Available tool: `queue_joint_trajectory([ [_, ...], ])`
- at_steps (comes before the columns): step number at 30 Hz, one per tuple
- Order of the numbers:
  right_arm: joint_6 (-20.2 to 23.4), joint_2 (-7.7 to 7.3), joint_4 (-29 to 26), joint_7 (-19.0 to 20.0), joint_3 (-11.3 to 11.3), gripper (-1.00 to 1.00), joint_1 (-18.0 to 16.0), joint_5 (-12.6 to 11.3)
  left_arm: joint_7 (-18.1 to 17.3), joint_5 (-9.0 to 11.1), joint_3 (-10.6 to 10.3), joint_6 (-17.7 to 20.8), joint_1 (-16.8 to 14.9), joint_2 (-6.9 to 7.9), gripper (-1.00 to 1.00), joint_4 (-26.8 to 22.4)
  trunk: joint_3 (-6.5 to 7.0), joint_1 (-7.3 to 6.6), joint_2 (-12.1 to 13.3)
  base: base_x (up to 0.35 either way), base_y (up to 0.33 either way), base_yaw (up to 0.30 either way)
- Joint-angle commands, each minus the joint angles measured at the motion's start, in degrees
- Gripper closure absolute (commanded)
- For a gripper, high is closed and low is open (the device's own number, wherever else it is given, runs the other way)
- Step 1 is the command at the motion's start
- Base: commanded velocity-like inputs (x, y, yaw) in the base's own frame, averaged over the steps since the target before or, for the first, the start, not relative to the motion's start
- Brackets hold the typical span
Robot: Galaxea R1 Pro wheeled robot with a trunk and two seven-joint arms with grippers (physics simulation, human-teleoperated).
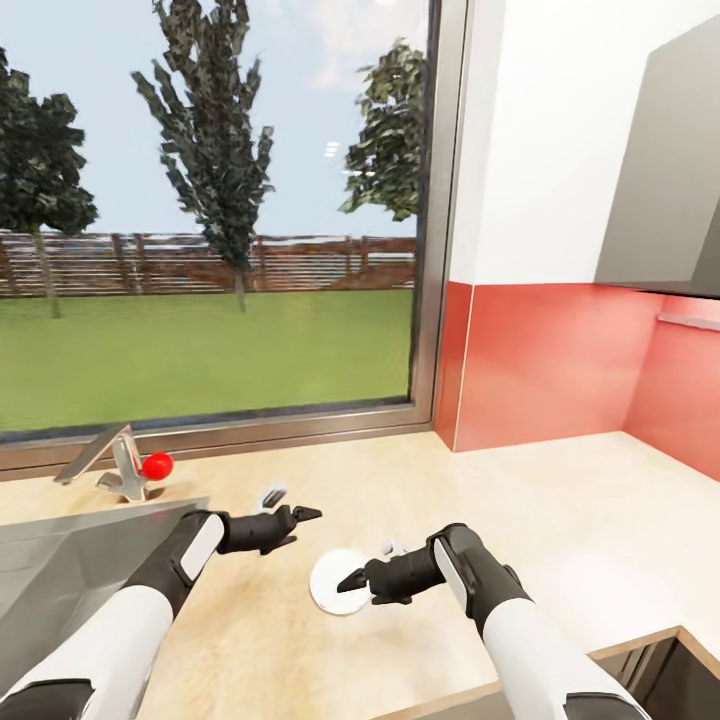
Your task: Set up a coffee station on the kitchen countertop: keep the coffee maker on the countertop, move the bottle of coffee from the kitchen shelf to the counter next to the coffee maker, place a paper coffee filter on top of the coffee maker, put the saucer next to the coffee maker with the coffee cup on the saucer, and place the electric kettle next to the coffee maker.
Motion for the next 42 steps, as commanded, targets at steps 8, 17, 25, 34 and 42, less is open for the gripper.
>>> queue_joint_trajectory([
  [8, 0.3, 0.07, 0.3, 0.4, -0.4, -1.00, 0.0, 0.6, -0.2, 0.0, 0.1, -0.8, 0.9, -0.08, -1.00, 1.5, -0.03, 0.04, 0.0, 0.156, -0.091, 0.000],
  [17, 0.3, 0.07, 0.8, 0.3, -0.1, -1.00, 0.0, 0.7, -0.2, -0.1, 0.1, -1.0, 2.4, -0.08, -1.00, 2.2, -0.03, 0.04, 0.0, 0.058, -0.007, 0.000],
  [25, 0.3, 0.07, 0.8, 0.3, 0.0, -1.00, 0.0, 0.6, -0.1, -0.1, 0.2, -1.0, 3.2, -0.08, -1.00, 2.2, -0.03, 0.04, 0.0, 0.114, -0.024, 0.000],
  [34, 0.3, 0.07, 0.9, 0.3, 0.0, -1.00, 0.0, 0.6, -0.1, -0.1, 0.2, -1.0, 3.9, -0.83, -1.00, 3.9, -0.03, 0.04, 0.0, 0.003, -0.001, 0.000],
  [42, 0.3, 0.31, 2.4, 0.4, 0.0, -1.00, 0.0, 0.6, -0.1, -0.1, 0.2, -0.9, 5.1, -2.04, -1.00, 4.5, -0.03, 0.04, 0.0, 0.000, 0.000, 0.000],
])
